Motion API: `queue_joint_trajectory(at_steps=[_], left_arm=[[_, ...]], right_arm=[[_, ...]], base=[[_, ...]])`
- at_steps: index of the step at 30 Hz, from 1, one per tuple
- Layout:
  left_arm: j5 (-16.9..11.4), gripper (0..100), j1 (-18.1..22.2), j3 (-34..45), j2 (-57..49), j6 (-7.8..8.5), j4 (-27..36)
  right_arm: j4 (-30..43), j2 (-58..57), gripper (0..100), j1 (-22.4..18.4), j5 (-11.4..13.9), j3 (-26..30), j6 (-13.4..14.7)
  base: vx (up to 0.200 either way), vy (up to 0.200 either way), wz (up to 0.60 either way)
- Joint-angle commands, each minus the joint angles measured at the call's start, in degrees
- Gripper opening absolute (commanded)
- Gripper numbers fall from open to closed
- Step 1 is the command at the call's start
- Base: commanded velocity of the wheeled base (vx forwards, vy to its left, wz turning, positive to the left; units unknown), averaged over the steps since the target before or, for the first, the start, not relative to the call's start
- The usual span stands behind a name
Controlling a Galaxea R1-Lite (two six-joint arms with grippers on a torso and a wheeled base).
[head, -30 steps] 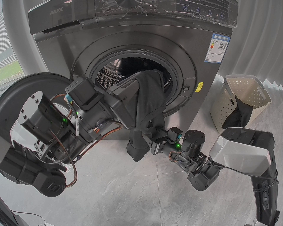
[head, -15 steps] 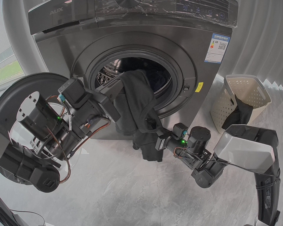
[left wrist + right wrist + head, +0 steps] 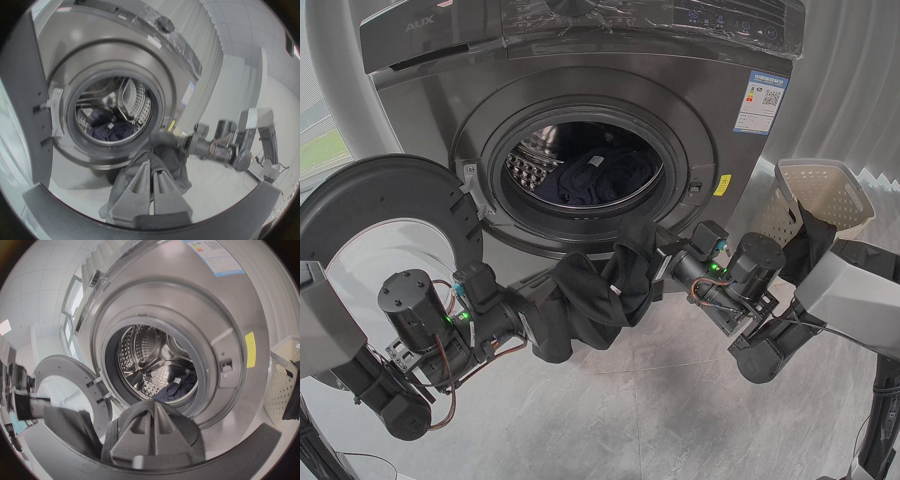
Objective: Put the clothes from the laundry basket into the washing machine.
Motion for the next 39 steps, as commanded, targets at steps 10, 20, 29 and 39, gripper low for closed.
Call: queue_joint_trajectory(at_steps=[10, 20, 29, 39], left_arm=[[0.0, 0, 0.1, 0.0, 3.7, -0.05, -0.1], [0.0, 0, -0.1, -14.5, -5.1, -0.58, 1.3], [-0.3, 0, -3.4, -18.3, -7.8, -0.49, 3.6], [-1.0, 0, -6.6, -17.8, -10.3, -0.49, 3.0]], right_arm=[[0.0, -5.6, 0, 0.4, 0.0, 2.0, 0.3], [0.4, -1.0, 0, 0.2, 0.7, 12.4, 0.0], [0.0, 7.5, 0, 2.8, 1.5, 10.0, 0.2], [0.8, 11.4, 100, 3.3, 1.6, 1.7, -0.1]], base=[[0.0, 0.0, 0.0], [0.0, 0.0, 0.0], [0.0, 0.0, 0.0], [0.0, 0.0, 0.0]])
